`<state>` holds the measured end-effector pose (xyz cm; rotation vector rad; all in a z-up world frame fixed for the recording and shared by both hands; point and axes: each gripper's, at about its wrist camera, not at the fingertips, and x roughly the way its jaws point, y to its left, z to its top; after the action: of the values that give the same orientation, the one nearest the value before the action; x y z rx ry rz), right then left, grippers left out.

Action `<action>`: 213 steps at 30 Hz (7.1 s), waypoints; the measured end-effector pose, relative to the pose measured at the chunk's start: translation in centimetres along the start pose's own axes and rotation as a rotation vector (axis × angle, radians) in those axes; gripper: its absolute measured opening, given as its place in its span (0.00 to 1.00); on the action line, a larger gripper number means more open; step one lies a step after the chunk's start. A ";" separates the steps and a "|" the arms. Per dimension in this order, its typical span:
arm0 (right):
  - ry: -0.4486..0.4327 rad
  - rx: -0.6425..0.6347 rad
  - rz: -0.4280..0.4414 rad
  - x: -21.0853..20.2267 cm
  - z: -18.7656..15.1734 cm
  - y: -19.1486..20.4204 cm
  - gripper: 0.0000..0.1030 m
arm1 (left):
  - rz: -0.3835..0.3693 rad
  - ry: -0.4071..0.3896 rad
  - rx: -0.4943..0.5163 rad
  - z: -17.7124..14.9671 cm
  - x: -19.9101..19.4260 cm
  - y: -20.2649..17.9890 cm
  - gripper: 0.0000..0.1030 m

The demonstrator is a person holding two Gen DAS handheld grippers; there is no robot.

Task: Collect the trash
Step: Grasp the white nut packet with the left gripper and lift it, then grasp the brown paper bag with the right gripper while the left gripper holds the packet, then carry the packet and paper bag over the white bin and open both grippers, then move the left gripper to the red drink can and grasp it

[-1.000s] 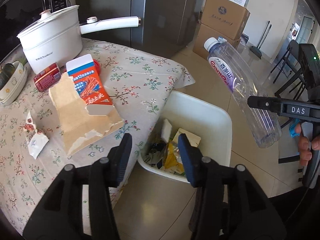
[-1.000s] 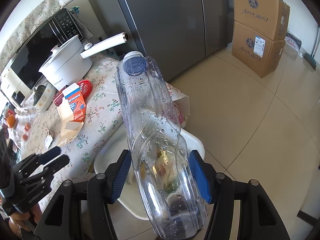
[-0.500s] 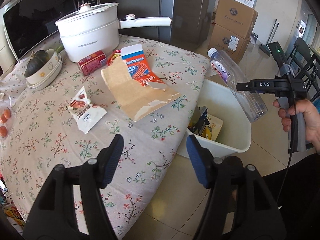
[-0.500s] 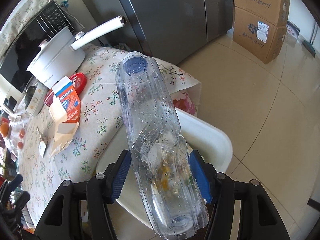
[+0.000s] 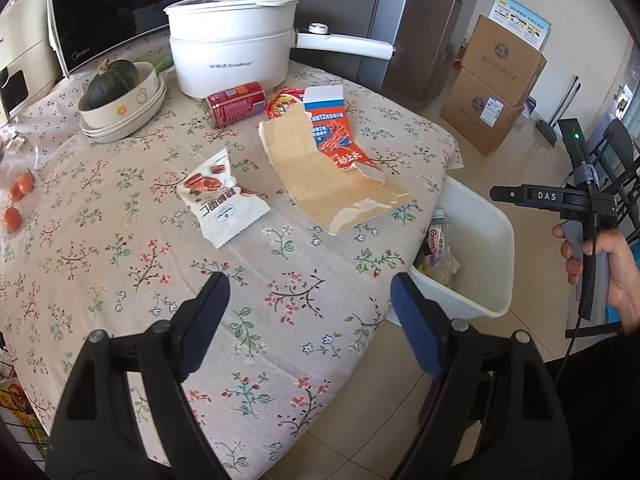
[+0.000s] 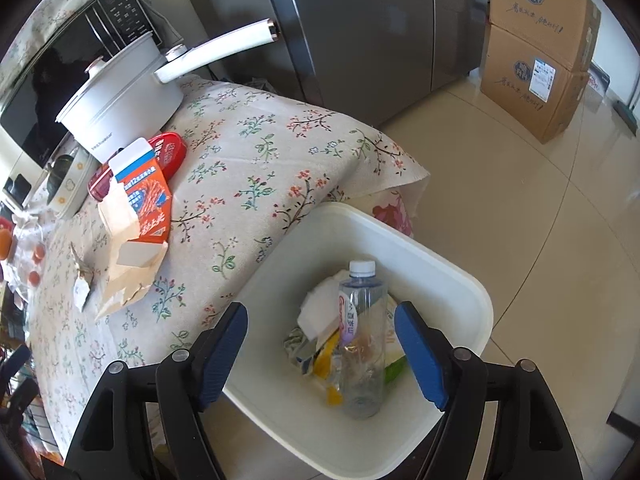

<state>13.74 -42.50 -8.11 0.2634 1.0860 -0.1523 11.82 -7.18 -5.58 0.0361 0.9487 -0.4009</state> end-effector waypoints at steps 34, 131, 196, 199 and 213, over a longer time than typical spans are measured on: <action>0.004 -0.141 0.006 -0.9 1.7 7.8 0.82 | 0.165 -0.045 -0.326 4.3 10.4 7.3 0.83; -0.401 -0.131 -0.074 -13.6 -1.5 0.6 0.03 | 0.034 -0.082 -0.059 -0.2 -2.0 2.0 0.21; -0.135 -0.029 -0.100 -5.5 -1.6 -5.6 0.76 | -0.098 0.048 0.168 1.9 9.3 -11.6 0.84; -0.125 -0.049 -0.090 -4.6 -1.1 -4.3 0.77 | -0.035 0.029 0.130 2.9 9.1 -8.5 0.88; -0.080 -0.138 -0.006 2.1 6.0 1.8 0.79 | 0.225 -0.053 -0.282 12.9 15.2 4.3 0.99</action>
<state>20.26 -42.44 -7.06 0.1290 1.0129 -0.0924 31.22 -10.68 -10.69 -0.1237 0.9301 -0.0585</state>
